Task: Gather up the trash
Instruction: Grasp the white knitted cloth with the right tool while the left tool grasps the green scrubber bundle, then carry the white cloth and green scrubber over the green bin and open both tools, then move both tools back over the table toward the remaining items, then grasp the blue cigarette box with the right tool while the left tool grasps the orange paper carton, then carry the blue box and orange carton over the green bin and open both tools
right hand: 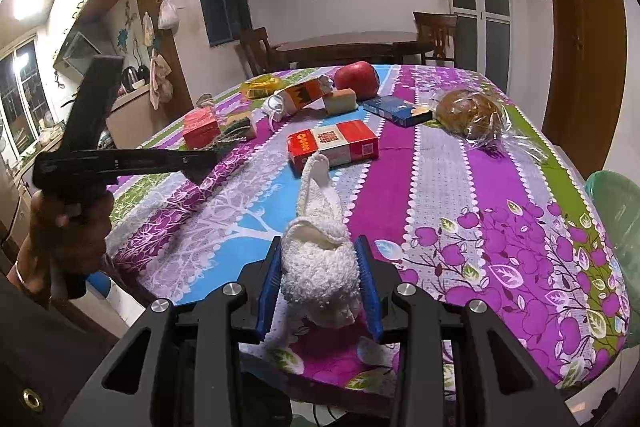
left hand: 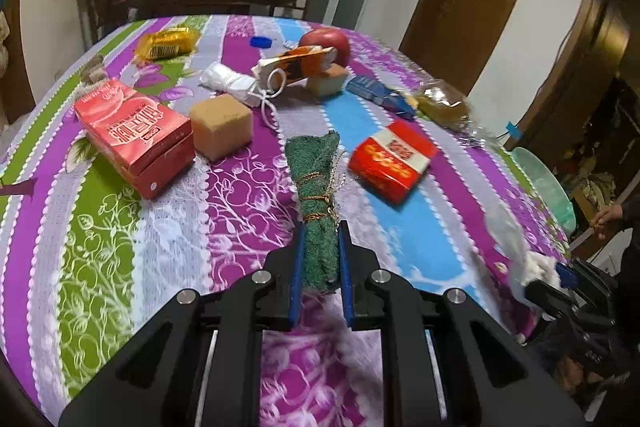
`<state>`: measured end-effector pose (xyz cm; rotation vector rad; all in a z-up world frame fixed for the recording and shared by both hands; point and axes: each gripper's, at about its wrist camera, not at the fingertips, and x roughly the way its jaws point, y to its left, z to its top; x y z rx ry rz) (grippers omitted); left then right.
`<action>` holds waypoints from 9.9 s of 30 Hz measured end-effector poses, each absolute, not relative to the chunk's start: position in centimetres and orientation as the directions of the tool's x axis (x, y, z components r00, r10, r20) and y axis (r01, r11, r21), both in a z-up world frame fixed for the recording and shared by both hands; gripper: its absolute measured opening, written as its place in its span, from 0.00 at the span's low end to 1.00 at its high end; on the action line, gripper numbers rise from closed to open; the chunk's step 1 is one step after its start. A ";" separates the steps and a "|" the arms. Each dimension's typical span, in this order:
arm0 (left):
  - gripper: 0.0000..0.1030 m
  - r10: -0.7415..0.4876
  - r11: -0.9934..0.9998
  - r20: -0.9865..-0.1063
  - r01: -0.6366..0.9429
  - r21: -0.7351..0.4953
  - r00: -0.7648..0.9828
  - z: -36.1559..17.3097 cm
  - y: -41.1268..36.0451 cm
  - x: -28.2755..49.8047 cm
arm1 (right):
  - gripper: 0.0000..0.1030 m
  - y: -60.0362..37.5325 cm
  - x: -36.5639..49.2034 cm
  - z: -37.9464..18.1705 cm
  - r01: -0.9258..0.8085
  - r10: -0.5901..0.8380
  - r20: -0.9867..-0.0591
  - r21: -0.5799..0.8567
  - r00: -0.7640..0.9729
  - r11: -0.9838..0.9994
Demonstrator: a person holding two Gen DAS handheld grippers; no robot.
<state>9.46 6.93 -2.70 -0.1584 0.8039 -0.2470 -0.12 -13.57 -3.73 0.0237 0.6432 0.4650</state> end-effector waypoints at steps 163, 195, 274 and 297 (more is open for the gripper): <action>0.94 -0.113 0.991 -0.555 0.054 -0.122 0.824 -0.2 5.5 8.1 | 0.79 -12.9 23.7 0.5 -0.549 0.335 -0.678 -0.121 0.654 0.827; 0.94 -0.125 0.990 -0.562 0.065 -0.126 0.818 -1.5 7.3 7.2 | 0.55 -11.7 18.1 -5.2 -0.479 0.357 -0.772 0.078 0.526 0.874; 0.08 0.043 0.941 -0.574 0.161 0.299 0.818 1.5 -5.8 11.5 | 0.55 -19.3 7.1 0.4 -0.203 0.220 -0.599 0.097 0.770 0.974; 0.08 -0.219 0.830 -0.569 0.458 0.318 0.793 4.4 -22.8 15.7 | 0.55 -38.0 7.3 5.2 0.108 -0.081 -0.602 0.009 0.794 0.994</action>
